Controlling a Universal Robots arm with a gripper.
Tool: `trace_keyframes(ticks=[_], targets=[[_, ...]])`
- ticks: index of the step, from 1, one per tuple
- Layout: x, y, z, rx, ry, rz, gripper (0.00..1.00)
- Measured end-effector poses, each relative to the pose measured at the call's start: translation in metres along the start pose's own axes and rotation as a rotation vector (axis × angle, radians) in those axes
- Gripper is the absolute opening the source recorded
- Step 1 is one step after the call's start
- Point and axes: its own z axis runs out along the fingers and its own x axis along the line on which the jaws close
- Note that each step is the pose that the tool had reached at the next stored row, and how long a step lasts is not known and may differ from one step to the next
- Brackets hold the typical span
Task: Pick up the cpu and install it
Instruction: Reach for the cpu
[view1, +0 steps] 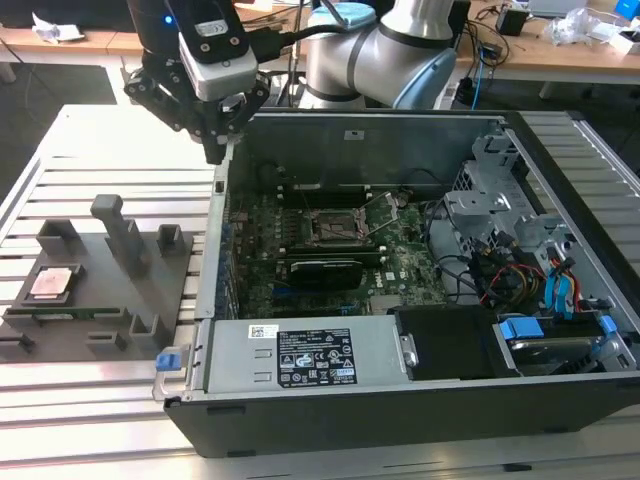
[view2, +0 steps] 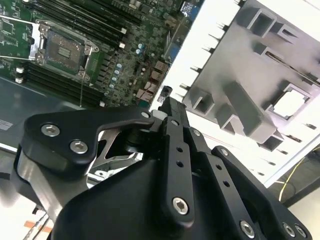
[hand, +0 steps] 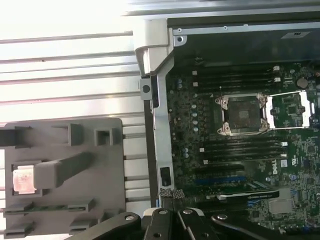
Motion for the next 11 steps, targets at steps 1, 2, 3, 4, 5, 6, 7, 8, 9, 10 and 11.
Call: trace_keyframes(ticks=[1,2,3,4,5,6,7,8,9,10,11], targets=[[0.0053,-0.0004,-0.0002,0.0000,0.0000,0.000,0.11],[0.0082,-0.0006,-0.0002,0.0000,0.0000,0.000,0.11],[0.0105,-0.0007,-0.0003,0.0000,0.0000,0.000,0.11],[0.0140,-0.0010,-0.0004,0.0000,0.0000,0.000,0.11],[0.0187,-0.0014,-0.0005,0.0000,0.0000,0.000,0.11],[0.0207,-0.0015,-0.0005,0.0000,0.0000,0.000,0.11],[0.0229,-0.0017,-0.0006,-0.0001,-0.0001,0.000,0.11],[0.0257,-0.0019,-0.0007,0.0000,0.0000,0.000,0.11],[0.0276,-0.0020,-0.0007,0.0000,0.0000,0.000,0.11],[0.0299,-0.0022,-0.0008,0.0000,-0.0001,0.000,0.11],[0.0319,-0.0023,-0.0009,0.0000,0.0000,0.000,0.11]])
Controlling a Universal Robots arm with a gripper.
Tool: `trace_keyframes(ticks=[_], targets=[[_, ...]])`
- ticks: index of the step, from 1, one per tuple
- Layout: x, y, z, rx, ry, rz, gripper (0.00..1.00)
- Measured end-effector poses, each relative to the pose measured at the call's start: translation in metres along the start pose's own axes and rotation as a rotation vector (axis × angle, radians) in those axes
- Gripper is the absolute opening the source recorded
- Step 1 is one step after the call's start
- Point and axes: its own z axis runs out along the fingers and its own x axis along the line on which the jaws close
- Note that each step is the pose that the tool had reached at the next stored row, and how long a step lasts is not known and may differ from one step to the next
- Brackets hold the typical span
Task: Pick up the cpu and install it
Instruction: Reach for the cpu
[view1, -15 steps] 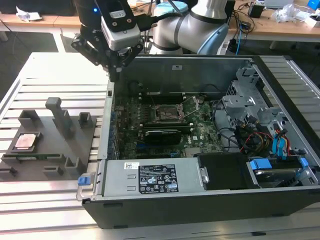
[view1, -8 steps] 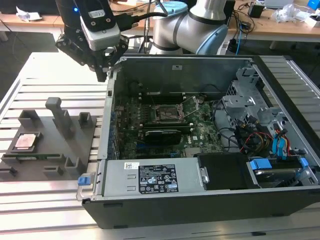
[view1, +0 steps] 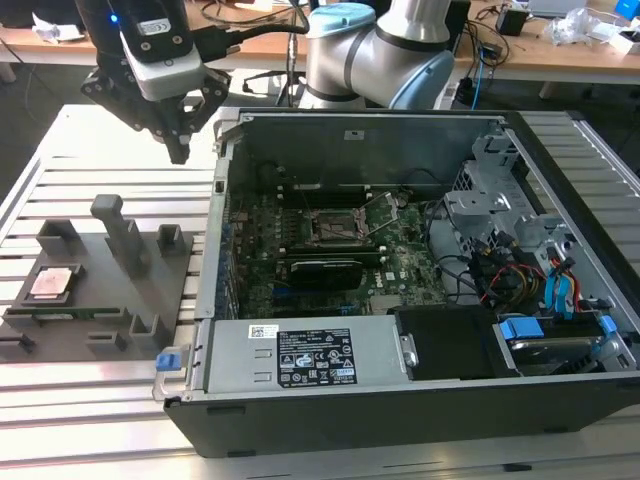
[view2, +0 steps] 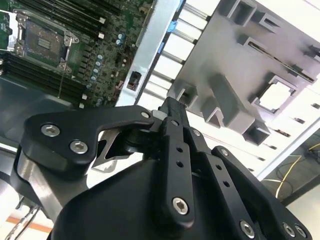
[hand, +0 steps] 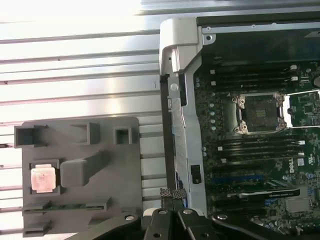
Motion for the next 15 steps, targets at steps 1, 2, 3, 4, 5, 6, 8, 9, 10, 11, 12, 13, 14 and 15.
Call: trace_keyframes(ticks=[1,2,3,4,5,6,8,9,10,11,12,13,14,15], targets=[[0.0040,-0.0003,-0.0001,0.0000,0.0000,0.000,0.11],[0.0078,-0.0006,-0.0002,0.0000,0.0000,0.000,0.11],[0.0112,-0.0008,-0.0003,0.0000,0.0000,0.000,0.11],[0.0155,-0.0012,-0.0004,0.0000,0.0000,0.000,0.11],[0.0183,-0.0014,-0.0005,0.0000,0.0000,0.000,0.11],[0.0213,-0.0016,-0.0006,0.0000,0.0000,0.000,0.11],[0.0267,-0.0020,-0.0007,0.0000,0.0000,0.000,0.11],[0.0300,-0.0023,-0.0008,0.0000,0.0000,0.000,0.11],[0.0364,-0.0027,-0.0010,0.0000,0.0000,0.000,0.11],[0.0399,-0.0030,-0.0011,0.0000,0.0000,0.000,0.11],[0.0430,-0.0032,-0.0011,0.0000,-0.0001,0.000,0.11],[0.0465,-0.0035,-0.0013,0.0000,0.0000,0.000,0.11],[0.0489,-0.0037,-0.0013,0.0000,0.0000,0.000,0.11],[0.0508,-0.0038,-0.0014,0.0000,-0.0001,0.000,0.11]])
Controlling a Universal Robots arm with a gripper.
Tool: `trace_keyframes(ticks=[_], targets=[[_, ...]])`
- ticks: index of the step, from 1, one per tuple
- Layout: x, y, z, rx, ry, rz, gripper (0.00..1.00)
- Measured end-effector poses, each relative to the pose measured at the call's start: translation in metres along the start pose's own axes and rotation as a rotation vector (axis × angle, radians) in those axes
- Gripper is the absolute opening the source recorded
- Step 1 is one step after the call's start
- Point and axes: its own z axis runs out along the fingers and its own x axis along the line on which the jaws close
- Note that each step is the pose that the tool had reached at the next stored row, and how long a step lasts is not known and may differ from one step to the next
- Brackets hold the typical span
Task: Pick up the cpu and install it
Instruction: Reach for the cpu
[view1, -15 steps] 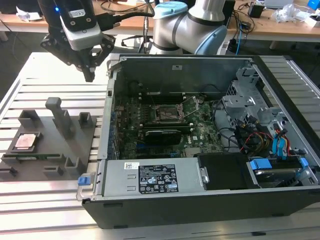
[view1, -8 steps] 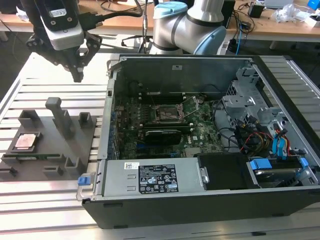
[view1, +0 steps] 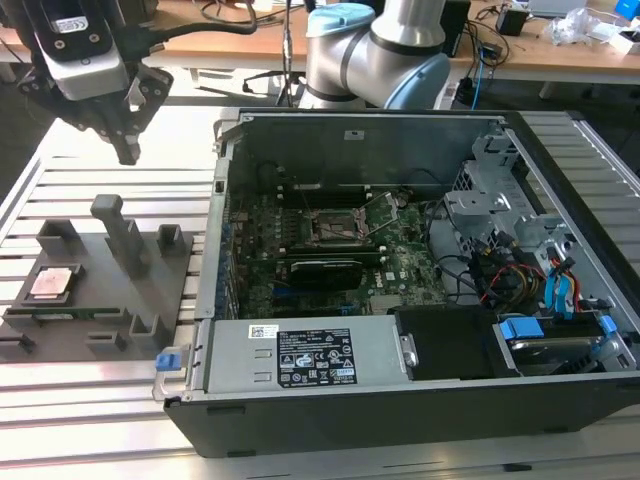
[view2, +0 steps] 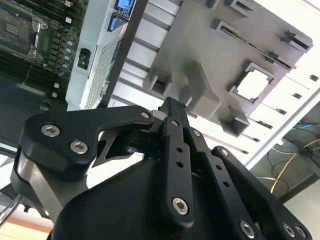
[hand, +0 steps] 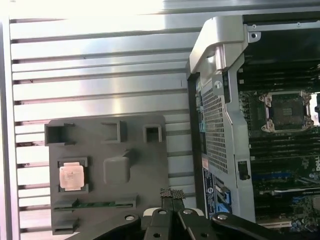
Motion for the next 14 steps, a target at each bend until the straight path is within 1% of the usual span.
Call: trace_keyframes(ticks=[1,3,6,8,10,14], targets=[[0.0036,-0.0003,-0.0001,0.0001,0.0001,0.000,0.11],[0.0080,-0.0006,-0.0002,0.0000,0.0001,0.000,0.11],[0.0188,-0.0014,-0.0005,0.0000,0.0000,0.000,0.11],[0.0225,-0.0016,-0.0006,0.0000,0.0001,0.000,0.11],[0.0282,-0.0021,-0.0008,0.0000,0.0001,0.000,0.11],[0.0359,-0.0026,-0.0010,0.0000,0.0000,0.000,0.11]])
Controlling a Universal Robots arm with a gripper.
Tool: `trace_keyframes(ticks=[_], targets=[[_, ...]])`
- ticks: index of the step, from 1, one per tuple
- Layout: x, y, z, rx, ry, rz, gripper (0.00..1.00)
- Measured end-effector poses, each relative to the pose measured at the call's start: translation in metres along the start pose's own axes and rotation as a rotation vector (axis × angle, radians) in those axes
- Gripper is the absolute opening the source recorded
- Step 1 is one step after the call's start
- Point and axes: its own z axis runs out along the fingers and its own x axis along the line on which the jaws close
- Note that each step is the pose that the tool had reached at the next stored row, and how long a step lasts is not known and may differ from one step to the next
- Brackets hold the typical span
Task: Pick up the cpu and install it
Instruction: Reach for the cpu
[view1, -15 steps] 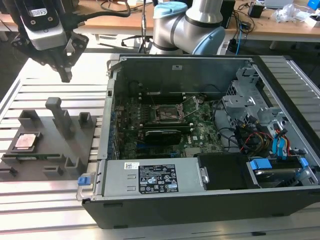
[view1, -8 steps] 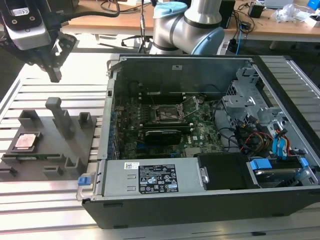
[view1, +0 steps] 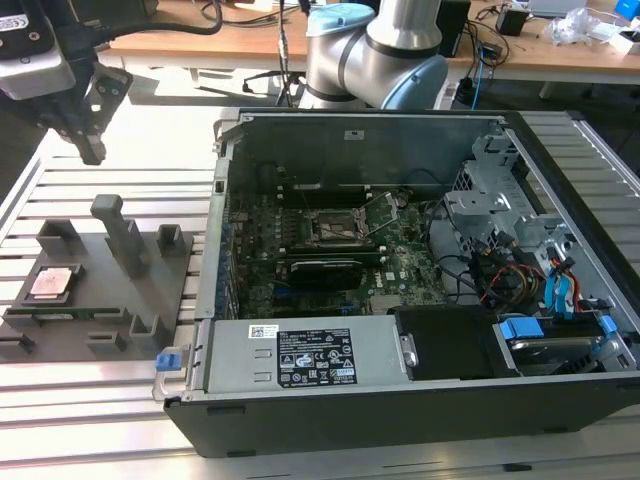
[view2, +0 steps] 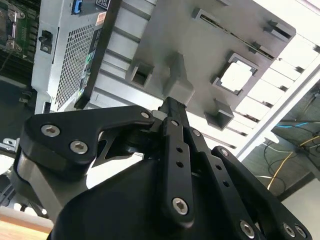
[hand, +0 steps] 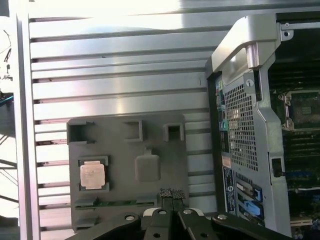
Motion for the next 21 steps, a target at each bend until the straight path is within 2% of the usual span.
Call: trace_keyframes(ticks=[5,10,21], targets=[[0.0100,-0.0008,-0.0003,0.0000,0.0001,0.000,0.11],[0.0252,-0.0019,-0.0007,0.0000,0.0000,0.000,0.11],[0.0518,-0.0039,-0.0014,0.0000,0.0001,0.000,0.11]])
